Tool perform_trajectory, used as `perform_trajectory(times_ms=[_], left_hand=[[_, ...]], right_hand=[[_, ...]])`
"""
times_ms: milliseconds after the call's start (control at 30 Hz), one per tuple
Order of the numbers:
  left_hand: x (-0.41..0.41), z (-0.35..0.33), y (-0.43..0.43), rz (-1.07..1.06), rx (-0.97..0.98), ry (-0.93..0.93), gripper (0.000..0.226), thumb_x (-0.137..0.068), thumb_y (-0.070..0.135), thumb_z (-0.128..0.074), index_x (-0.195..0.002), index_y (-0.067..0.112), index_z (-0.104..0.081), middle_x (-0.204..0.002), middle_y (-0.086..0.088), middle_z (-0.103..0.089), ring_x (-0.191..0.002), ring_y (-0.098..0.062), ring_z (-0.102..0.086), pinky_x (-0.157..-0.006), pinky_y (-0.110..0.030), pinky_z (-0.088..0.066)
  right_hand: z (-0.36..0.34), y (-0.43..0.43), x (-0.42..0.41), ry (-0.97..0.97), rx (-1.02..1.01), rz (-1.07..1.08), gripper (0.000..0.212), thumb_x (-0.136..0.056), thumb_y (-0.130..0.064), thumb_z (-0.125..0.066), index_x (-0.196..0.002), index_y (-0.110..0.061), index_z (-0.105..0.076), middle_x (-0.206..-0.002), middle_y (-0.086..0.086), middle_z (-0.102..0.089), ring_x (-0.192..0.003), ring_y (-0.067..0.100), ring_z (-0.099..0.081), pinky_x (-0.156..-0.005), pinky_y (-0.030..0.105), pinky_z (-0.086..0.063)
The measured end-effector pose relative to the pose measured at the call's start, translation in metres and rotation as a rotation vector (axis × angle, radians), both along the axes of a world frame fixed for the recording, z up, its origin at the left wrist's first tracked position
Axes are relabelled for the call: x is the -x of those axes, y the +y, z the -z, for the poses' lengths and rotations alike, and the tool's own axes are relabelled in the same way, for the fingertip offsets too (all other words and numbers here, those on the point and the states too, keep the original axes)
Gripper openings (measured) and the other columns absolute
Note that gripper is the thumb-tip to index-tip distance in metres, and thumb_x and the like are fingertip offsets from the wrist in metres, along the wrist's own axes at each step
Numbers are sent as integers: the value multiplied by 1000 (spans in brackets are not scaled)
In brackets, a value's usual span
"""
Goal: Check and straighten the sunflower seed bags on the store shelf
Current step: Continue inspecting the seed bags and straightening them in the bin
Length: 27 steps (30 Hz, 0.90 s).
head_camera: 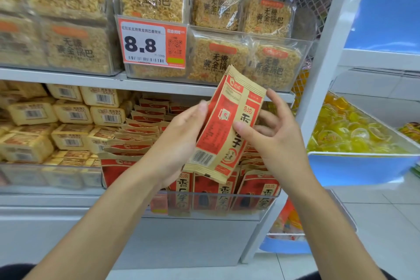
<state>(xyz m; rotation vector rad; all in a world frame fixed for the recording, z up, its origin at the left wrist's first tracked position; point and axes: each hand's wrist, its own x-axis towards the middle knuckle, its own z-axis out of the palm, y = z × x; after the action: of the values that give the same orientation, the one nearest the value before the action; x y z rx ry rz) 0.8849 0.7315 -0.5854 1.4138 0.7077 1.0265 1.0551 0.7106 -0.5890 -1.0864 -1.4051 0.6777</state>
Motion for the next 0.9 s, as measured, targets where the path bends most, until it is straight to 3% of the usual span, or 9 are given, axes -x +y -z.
perform_trajectory(times_ms=[100, 200, 267, 533, 700, 833, 900], left_hand=[[-2, 2, 0, 29, 46, 68, 45, -101, 51, -29, -122, 30, -62, -110, 4, -75, -102, -13, -71, -88, -39, -57], [-6, 5, -5, -36, 230, -14, 47, -103, 47, -32, -102, 17, -68, -76, 3, -75, -67, -8, -71, -61, -23, -55], [-9, 5, -8, -62, 279, -55, 47, -103, 46, -35, -95, 15, -68, -63, 4, -68, -53, -6, -64, -50, -19, -50], [-12, 7, -8, -93, 325, -117, 43, -102, 44, -38, -101, 13, -69, -68, 1, -70, -56, -8, -65, -52, -20, -52], [-15, 3, -9, -287, 20, -52, 33, -97, 41, -50, -120, 20, -62, -103, 1, -75, -93, -14, -73, -82, -41, -60], [-18, -6, -22, -253, -402, 102, 36, -81, 42, -65, -115, 30, -65, -106, 13, -73, -98, -4, -69, -84, -31, -59], [-12, -10, -23, -85, -420, 187, 40, -81, 40, -67, -120, 31, -65, -110, 15, -72, -104, -4, -68, -88, -28, -57]], right_hand=[[0, -1, 5, -19, -83, 41, 70, -84, -19, -74, -145, -26, -39, -109, -9, -71, -97, 4, -68, -83, 26, -57], [-4, -3, 9, 126, -39, -135, 42, -92, -33, -60, -133, -25, -55, -112, -8, -72, -105, 9, -67, -94, 28, -53], [-5, -3, 10, 124, -30, -202, 42, -93, -36, -54, -133, -23, -55, -117, -3, -70, -111, 13, -65, -98, 29, -50], [-3, -1, 8, 141, -10, -241, 36, -93, -33, -56, -129, -25, -58, -113, -2, -71, -106, 12, -67, -88, 23, -51], [-6, -1, 5, 281, 50, -240, 46, -92, -43, -57, -133, -22, -55, -117, -1, -71, -105, 13, -68, -80, 24, -54], [-3, -1, 10, 240, 34, -246, 61, -79, -45, -68, -133, -24, -51, -113, -6, -70, -105, 12, -67, -85, 30, -54], [-5, -2, 8, 282, 30, -234, 61, -71, -45, -70, -126, -23, -55, -100, -6, -70, -95, 13, -68, -80, 29, -53]])
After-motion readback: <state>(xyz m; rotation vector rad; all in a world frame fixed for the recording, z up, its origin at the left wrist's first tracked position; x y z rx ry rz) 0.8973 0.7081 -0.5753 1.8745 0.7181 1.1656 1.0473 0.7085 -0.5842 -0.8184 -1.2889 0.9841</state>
